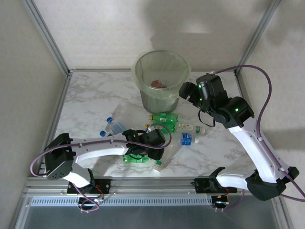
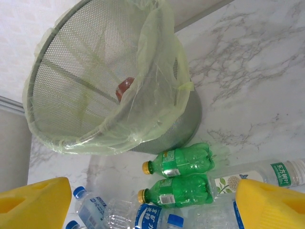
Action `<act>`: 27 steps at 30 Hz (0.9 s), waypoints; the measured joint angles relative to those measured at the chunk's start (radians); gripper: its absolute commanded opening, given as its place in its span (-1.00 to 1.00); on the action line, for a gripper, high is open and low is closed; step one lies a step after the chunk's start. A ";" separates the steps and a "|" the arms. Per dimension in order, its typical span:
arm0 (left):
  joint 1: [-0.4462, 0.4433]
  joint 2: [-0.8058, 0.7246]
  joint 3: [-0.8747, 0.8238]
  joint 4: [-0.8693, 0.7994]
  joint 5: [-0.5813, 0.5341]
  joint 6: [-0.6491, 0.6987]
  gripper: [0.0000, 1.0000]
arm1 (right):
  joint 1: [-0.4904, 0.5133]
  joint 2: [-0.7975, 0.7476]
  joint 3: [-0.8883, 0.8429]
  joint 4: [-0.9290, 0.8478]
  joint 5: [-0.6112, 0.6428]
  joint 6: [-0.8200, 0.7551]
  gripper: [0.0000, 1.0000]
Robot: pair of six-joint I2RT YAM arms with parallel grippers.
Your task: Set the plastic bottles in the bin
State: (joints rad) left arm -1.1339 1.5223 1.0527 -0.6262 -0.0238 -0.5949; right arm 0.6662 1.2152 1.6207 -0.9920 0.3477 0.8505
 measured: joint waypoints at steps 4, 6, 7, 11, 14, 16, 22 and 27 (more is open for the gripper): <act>0.000 0.000 0.000 0.000 0.000 0.005 0.49 | -0.002 0.000 0.000 0.000 0.000 0.003 0.78; 0.000 0.004 0.000 0.000 0.000 0.007 0.48 | -0.002 0.000 0.000 0.000 0.000 0.004 0.78; 0.000 0.007 0.000 0.000 0.000 0.009 0.46 | -0.002 0.000 0.000 0.000 0.000 0.004 0.78; 0.000 0.013 0.000 0.001 0.000 0.016 0.39 | -0.003 -0.002 -0.006 0.000 0.000 0.010 0.78; 0.000 0.013 0.000 0.000 0.000 0.020 0.34 | -0.003 -0.009 -0.015 0.000 0.000 0.014 0.78; 0.000 0.013 0.000 0.000 0.000 0.020 0.31 | -0.003 -0.017 -0.024 0.000 0.000 0.019 0.78; 0.000 0.012 0.002 -0.007 0.000 0.024 0.24 | -0.003 -0.032 -0.036 0.000 0.000 0.033 0.77; 0.000 -0.013 0.021 -0.031 0.000 0.024 0.22 | -0.003 -0.034 -0.039 0.000 0.000 0.037 0.78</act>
State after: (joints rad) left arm -1.1339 1.5093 1.0737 -0.6575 -0.0238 -0.5709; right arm 0.6632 1.1812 1.5818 -0.9916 0.3481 0.8875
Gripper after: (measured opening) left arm 0.618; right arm 0.888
